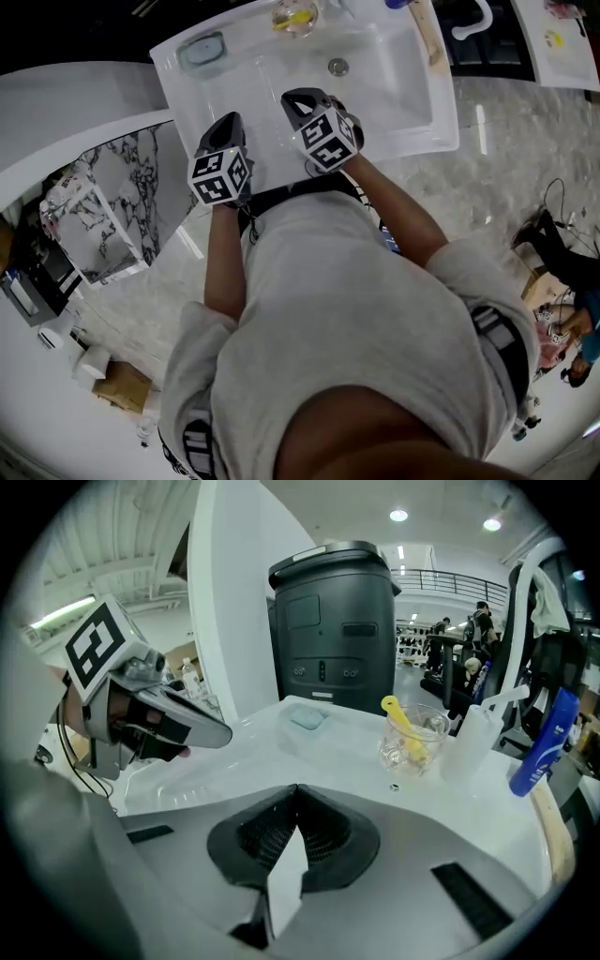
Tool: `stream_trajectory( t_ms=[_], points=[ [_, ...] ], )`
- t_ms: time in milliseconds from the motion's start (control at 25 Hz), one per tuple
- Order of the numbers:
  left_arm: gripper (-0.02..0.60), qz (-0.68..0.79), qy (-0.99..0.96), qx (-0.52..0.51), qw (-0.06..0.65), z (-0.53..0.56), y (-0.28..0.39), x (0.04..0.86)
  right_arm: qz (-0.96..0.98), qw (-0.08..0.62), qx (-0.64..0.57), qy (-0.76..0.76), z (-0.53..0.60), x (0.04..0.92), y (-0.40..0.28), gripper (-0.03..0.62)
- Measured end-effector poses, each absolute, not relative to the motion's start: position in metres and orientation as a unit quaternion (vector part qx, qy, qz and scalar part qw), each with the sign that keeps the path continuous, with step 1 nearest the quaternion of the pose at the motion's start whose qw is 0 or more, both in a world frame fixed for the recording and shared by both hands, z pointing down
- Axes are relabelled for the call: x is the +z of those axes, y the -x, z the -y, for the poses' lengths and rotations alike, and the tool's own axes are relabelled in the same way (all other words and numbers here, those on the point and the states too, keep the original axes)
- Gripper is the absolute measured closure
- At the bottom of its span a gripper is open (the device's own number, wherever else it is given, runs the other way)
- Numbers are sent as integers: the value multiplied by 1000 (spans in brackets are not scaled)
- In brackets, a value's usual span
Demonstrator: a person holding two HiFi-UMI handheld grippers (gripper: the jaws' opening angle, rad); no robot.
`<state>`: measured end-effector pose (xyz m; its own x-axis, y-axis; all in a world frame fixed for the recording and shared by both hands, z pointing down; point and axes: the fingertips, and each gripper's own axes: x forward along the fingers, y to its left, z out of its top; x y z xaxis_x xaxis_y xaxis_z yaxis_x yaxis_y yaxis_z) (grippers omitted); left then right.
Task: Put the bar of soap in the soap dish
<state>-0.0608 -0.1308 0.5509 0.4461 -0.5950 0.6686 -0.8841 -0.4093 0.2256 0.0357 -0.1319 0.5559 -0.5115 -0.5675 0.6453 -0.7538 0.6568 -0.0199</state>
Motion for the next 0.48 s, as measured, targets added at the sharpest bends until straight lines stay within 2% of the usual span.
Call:
stream_trajectory(
  t_ms=[200,480],
  points=[
    [563,471,-800,245,280,128,66,545,854,269,143,-422,138,534,-38,594],
    [563,482,-831,208,186,146,79,482,840,200,106,-494,144,479,-33,594]
  ],
)
